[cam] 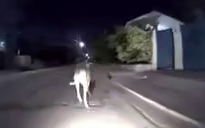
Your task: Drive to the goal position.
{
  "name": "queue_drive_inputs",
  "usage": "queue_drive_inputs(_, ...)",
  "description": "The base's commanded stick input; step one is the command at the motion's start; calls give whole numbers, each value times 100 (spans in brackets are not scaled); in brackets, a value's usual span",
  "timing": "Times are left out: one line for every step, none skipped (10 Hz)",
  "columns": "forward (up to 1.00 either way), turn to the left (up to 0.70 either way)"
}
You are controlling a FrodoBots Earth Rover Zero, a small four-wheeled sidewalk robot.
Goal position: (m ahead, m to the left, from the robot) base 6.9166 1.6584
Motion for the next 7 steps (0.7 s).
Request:
queue_drive_inputs(95,37)
queue_drive_inputs(97,38)
queue_drive_inputs(100,39)
queue_drive_inputs(98,38)
queue_drive_inputs(98,38)
queue_drive_inputs(98,38)
queue_drive_inputs(98,38)
